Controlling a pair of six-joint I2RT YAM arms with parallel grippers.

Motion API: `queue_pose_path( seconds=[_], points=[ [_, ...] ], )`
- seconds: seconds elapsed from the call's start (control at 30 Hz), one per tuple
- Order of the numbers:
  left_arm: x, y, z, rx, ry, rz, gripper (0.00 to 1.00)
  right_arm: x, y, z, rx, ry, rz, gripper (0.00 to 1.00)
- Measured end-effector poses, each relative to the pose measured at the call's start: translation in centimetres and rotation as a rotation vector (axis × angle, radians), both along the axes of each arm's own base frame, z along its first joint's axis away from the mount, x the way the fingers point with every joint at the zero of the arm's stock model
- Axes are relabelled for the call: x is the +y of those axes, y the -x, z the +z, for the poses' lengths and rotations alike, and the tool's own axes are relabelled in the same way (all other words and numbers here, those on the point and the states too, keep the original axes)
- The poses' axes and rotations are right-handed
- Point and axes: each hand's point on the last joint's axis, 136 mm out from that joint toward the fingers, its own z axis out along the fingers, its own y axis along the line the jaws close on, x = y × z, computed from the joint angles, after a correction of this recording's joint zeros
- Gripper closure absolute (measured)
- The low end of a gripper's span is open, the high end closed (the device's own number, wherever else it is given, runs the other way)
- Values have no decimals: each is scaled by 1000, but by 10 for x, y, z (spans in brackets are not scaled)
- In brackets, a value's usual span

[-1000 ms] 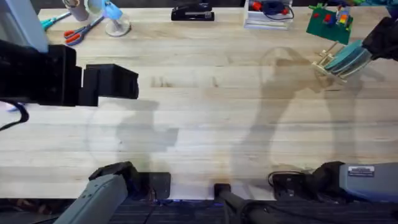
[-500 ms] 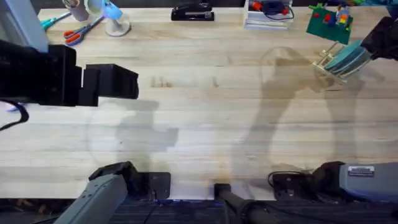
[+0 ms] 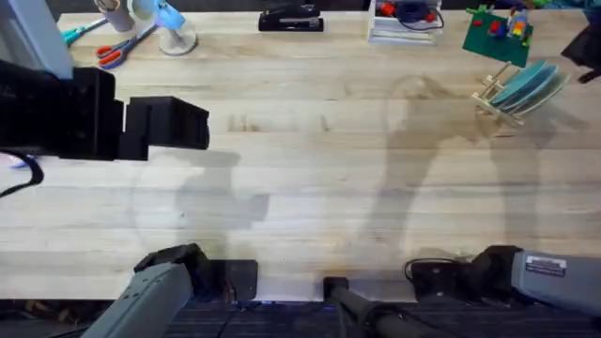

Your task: Pick up the plates from the table one by one and place each into a slot on the dish rack.

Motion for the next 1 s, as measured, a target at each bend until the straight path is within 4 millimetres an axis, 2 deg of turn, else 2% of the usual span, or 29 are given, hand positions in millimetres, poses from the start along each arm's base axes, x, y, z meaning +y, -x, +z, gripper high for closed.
queue_pose_path(
  seconds=[0.13,0.3,0.43,0.53,0.67,0.83,1.0],
  points=[
    [0,0,0,0,0,0,8,8,8,19,-34,6,15,632],
    [0,0,0,0,0,0,8,33,22,38,-61,-26,80,456],
    [0,0,0,0,0,0,8,60,36,55,-81,-46,162,192],
    [0,0,0,0,0,0,8,82,48,67,-94,-55,240,47],
    [0,0,0,0,0,0,8,109,69,80,-102,-64,354,14],
    [0,0,0,0,0,0,8,140,102,86,-90,-94,481,9],
    [0,0,0,0,0,0,8,161,128,90,-97,-112,569,10]
  ],
)
